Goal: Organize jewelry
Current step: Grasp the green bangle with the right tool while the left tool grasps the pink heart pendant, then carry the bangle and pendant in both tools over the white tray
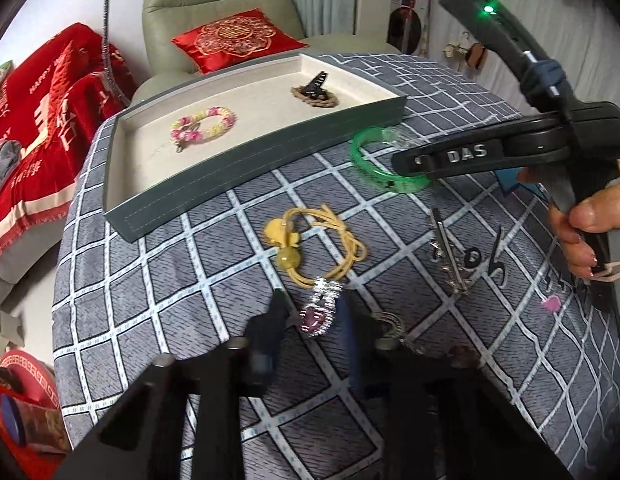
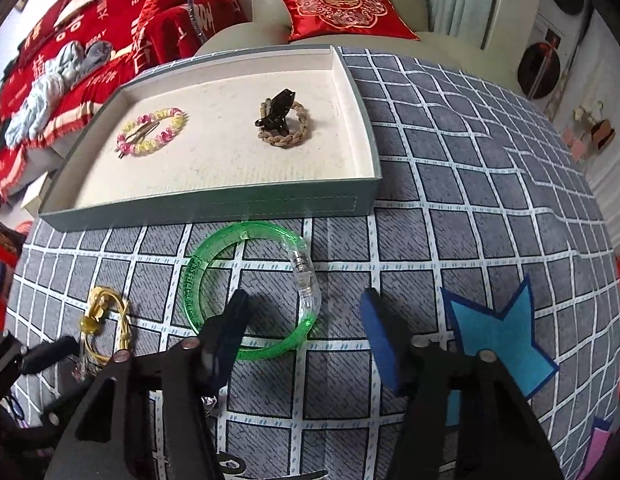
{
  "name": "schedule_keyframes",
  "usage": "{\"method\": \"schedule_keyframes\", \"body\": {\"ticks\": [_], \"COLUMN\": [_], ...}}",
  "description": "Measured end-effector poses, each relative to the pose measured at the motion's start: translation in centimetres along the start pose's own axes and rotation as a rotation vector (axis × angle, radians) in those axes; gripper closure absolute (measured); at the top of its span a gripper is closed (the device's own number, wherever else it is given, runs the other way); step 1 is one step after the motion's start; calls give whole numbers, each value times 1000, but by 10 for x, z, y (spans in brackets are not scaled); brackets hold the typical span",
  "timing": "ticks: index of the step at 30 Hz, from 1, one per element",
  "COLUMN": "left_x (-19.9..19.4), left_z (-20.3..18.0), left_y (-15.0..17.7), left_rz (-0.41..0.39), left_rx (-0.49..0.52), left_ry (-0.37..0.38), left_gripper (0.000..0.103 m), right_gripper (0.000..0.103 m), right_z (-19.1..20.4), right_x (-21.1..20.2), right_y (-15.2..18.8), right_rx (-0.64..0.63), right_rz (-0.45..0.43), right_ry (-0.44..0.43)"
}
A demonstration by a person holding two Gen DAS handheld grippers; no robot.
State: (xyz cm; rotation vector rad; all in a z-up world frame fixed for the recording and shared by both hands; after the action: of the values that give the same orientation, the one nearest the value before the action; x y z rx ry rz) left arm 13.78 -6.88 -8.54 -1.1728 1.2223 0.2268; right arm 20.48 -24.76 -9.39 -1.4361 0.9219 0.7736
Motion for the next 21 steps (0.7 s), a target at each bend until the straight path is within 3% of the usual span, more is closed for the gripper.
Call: {"method": "schedule_keyframes", "body": {"ticks": [2, 4, 5, 21], "left_x": [-1, -3, -3, -34], "left_z": [-1, 0, 1, 20], "left_y": [1, 2, 3, -9], "left_rz": [-4, -11, -14, -112], "left_rx": [-9, -26, -40, -149], "left_ry": [29, 43, 48, 50], "left_gripper": [69, 69, 69, 69], "right_gripper": [62, 87, 89, 90], "right_z": [1, 0, -1, -27], "right_x": [-2, -3, -3, -20], "right_y": [0, 0, 0, 6], "right_rx": [-3, 3, 12, 159], "right_rz": [-4, -4, -4, 6], "right_ry": [5, 4, 6, -147]}}
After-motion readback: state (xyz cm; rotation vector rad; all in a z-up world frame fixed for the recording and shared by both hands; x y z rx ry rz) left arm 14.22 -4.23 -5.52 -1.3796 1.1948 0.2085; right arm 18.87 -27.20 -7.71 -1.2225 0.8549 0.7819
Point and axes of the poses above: each gripper's, at about its wrist camera, not at the fingertips, and x roughly the way its jaws point, z to its left, y to its underside, the point moved 4 cm from there along x, roughly the way its jaws point, and after that the axes turned 6 degrees about y, right-handed, at the moved point
